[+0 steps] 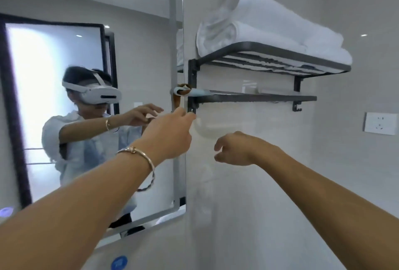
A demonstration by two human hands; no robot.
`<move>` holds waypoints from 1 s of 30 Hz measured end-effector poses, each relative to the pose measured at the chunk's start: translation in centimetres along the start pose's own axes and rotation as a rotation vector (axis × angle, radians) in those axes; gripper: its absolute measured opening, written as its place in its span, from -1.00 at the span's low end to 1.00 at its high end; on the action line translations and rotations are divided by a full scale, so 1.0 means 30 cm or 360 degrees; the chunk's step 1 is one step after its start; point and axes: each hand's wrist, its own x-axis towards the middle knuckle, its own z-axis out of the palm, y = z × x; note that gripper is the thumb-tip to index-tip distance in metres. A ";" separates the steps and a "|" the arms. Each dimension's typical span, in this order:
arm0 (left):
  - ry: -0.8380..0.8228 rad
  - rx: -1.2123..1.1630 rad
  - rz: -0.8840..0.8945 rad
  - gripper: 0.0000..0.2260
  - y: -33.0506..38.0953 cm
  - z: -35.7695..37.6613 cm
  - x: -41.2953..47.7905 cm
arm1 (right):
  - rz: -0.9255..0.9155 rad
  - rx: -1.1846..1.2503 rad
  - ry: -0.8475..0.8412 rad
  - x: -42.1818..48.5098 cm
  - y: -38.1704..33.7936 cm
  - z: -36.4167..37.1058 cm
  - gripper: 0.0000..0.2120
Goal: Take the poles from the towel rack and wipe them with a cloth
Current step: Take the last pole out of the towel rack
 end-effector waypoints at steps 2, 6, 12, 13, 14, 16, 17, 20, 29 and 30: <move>0.0099 0.0108 -0.0042 -0.65 -0.008 0.030 0.111 | -0.0034 0.0032 -0.0012 0.063 0.087 -0.003 -0.62; 0.0189 0.0324 -0.0071 -0.59 -0.036 0.052 0.287 | -0.0083 0.0125 -0.0036 0.140 0.209 0.018 -0.65; -0.0007 0.0765 -0.0251 -0.61 -0.004 0.044 0.426 | -0.0111 0.0167 -0.0165 0.176 0.342 0.072 -0.66; -0.0027 0.0841 -0.0276 -0.64 0.007 0.039 0.437 | -0.0113 0.0171 -0.0179 0.177 0.359 0.077 -0.65; -0.0040 0.0885 -0.0309 -0.66 0.017 0.028 0.449 | -0.0116 0.0178 -0.0189 0.178 0.373 0.082 -0.65; -0.0091 0.0882 -0.0351 -0.74 0.038 -0.004 0.472 | -0.0130 0.0183 -0.0206 0.178 0.394 0.094 -0.65; -0.0138 0.0852 -0.0343 -0.78 0.045 -0.018 0.480 | -0.0141 0.0185 -0.0220 0.175 0.401 0.099 -0.65; -0.0227 0.0712 -0.0316 -0.85 0.056 -0.031 0.488 | -0.0163 0.0190 -0.0269 0.158 0.418 0.113 -0.66; -0.0036 0.0460 -0.0409 -0.87 0.092 -0.030 0.443 | -0.0202 0.0157 -0.0377 0.105 0.442 0.096 -0.64; -0.0015 0.0451 -0.0417 -0.90 0.097 -0.027 0.436 | -0.0213 0.0161 -0.0383 0.099 0.439 0.095 -0.64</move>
